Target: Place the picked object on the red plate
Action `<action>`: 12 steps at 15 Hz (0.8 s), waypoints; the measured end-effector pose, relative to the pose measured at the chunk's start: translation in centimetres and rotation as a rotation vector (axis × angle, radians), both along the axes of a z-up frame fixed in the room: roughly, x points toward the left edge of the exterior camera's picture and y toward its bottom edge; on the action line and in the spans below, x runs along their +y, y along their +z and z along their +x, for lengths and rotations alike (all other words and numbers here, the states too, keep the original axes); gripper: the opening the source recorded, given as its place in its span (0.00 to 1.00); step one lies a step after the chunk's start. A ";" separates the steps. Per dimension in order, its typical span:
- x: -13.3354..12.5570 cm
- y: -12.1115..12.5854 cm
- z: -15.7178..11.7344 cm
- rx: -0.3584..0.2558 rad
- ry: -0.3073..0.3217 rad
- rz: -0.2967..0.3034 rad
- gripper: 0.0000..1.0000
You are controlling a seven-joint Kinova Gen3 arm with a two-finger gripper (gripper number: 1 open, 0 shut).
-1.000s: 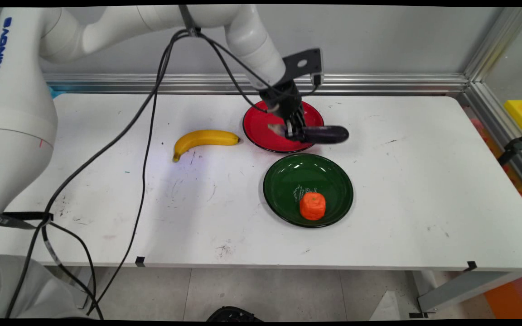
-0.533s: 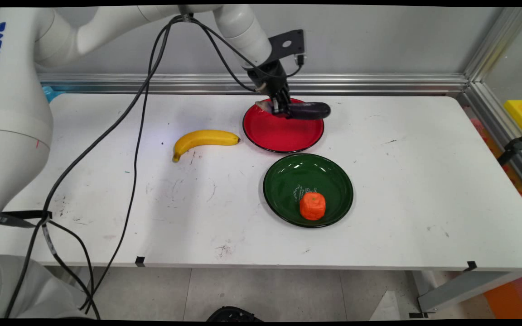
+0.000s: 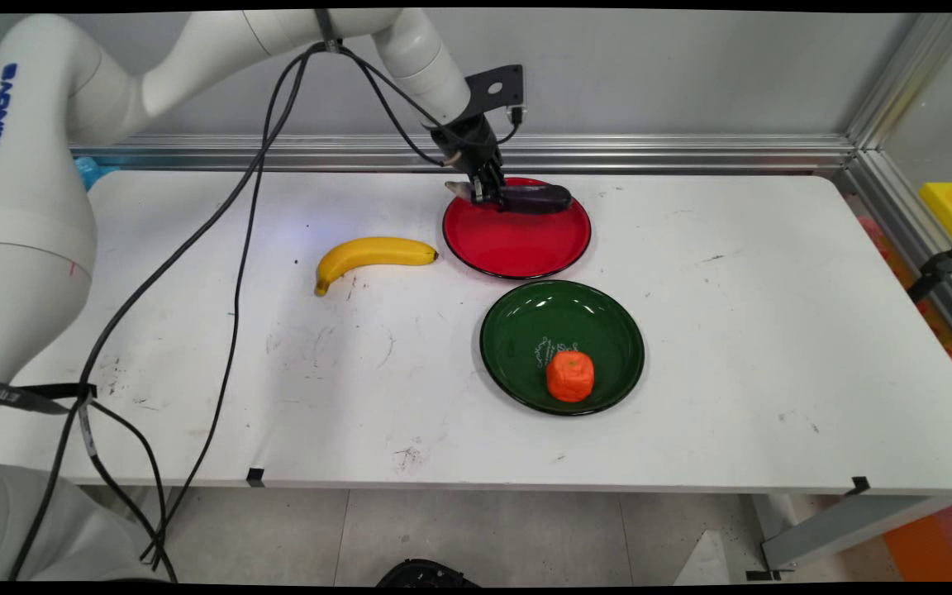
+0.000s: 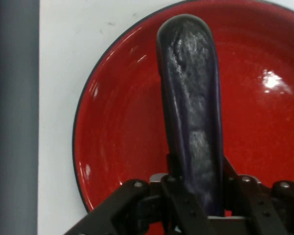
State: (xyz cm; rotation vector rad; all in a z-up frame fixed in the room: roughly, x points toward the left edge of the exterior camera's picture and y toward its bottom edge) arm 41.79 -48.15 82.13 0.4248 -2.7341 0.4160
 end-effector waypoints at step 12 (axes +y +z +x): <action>-2.9 -4.5 0.4 0.039 -0.006 0.009 0.00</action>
